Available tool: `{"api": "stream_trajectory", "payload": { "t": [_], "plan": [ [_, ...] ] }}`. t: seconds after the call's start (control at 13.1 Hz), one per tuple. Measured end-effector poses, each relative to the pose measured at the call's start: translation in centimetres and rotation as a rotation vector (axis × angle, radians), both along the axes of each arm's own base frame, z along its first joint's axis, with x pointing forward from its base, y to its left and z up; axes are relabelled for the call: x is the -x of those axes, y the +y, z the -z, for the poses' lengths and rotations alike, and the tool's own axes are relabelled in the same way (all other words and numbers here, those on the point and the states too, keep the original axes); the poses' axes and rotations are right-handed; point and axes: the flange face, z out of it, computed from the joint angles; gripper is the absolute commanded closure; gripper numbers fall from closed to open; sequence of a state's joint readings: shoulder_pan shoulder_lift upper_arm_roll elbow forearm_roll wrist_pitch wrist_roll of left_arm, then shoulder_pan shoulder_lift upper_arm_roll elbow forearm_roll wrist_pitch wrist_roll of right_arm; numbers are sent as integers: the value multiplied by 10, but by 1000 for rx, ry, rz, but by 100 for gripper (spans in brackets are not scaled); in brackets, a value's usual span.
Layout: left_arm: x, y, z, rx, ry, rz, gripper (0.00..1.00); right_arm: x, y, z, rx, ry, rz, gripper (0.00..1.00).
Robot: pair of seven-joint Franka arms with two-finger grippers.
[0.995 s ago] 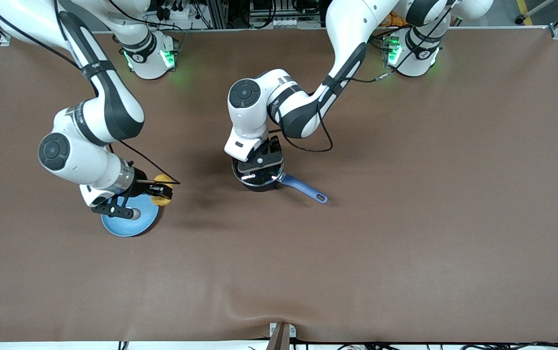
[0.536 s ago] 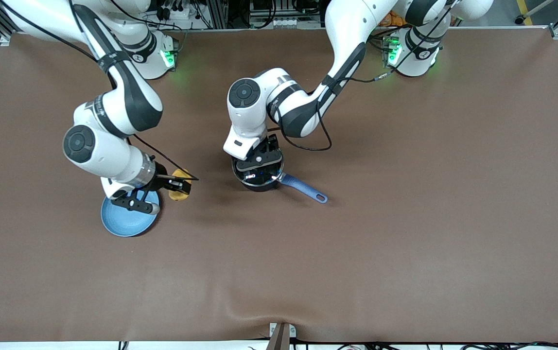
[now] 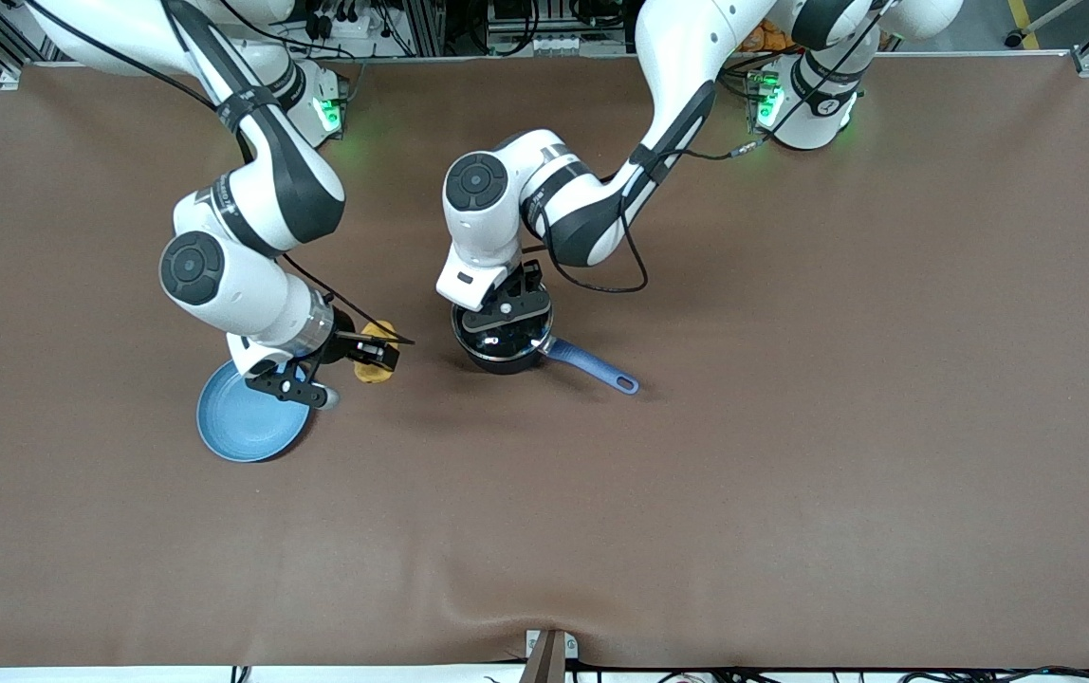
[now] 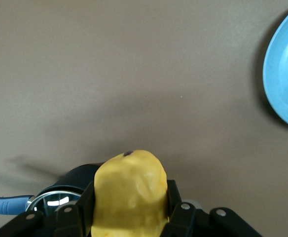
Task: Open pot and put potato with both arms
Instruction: 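Grip the lid knob with the left gripper while the right gripper carries the potato, then lift the lid with the left gripper while the right gripper holds the potato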
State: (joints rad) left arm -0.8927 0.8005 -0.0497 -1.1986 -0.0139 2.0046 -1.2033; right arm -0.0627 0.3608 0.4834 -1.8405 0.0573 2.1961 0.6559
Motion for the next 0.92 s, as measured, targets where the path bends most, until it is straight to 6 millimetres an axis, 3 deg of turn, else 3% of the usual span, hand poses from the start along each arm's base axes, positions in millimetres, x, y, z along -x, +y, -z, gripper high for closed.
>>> {"api": "stream_trajectory", "payload": {
  "t": [0.31,0.69,0.92],
  "plan": [
    [-5,12,-67,30,0,-22,100,8,23,-3,0,5,17,82],
    [-16,61,-145,-19,34,-4,100,29,72,-8,-2,14,37,82],
    [-35,105,-189,-22,36,22,100,44,99,-9,17,3,35,82]
  ]
}}
